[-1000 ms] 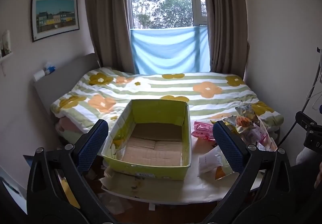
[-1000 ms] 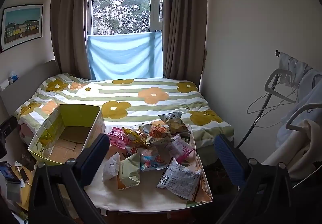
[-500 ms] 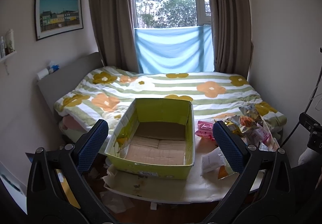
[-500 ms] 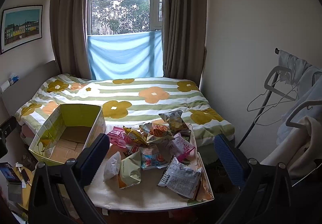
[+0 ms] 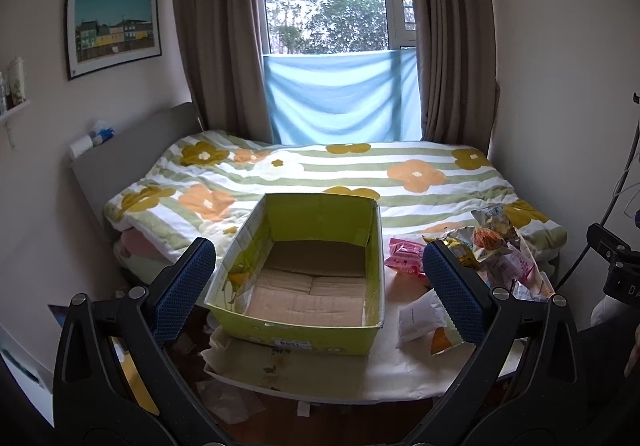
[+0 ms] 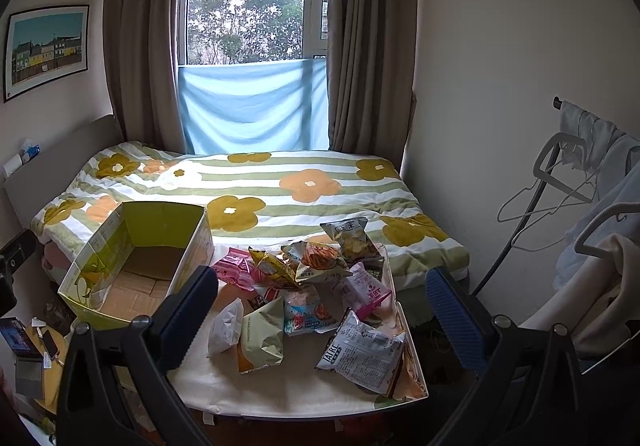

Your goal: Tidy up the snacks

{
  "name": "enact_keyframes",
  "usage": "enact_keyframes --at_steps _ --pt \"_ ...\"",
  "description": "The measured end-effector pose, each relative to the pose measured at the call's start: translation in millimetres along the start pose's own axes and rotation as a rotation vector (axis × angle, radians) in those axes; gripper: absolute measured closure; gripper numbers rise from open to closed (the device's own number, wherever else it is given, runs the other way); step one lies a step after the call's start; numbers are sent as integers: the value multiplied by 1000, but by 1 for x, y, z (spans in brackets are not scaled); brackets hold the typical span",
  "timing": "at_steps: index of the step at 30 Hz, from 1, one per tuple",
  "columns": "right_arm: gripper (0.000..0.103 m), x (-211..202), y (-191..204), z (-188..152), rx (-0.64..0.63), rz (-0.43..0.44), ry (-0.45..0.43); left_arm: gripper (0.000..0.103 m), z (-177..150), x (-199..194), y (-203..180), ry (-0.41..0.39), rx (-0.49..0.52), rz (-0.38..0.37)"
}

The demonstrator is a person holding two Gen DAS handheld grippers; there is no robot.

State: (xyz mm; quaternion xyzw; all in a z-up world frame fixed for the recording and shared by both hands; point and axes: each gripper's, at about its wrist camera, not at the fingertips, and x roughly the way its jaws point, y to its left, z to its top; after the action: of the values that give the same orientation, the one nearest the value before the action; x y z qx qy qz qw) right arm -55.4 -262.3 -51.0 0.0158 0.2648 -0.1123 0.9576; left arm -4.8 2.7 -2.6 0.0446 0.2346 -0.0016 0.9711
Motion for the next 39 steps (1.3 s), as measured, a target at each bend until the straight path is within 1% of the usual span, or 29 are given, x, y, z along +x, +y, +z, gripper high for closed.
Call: enact_keyframes --at_steps 7,17,26,39 --pt "1 2 -2 -1 -1 -1 -8 0 0 3 0 9 -3 -3" --pt "1 2 -1 2 -5 3 -14 0 2 9 -1 16 -11 -38" --pt "1 3 0 3 -7 1 -19 0 4 11 2 12 -6 -24" --pt "1 9 0 2 1 1 -18 0 6 21 0 26 -5 -30"
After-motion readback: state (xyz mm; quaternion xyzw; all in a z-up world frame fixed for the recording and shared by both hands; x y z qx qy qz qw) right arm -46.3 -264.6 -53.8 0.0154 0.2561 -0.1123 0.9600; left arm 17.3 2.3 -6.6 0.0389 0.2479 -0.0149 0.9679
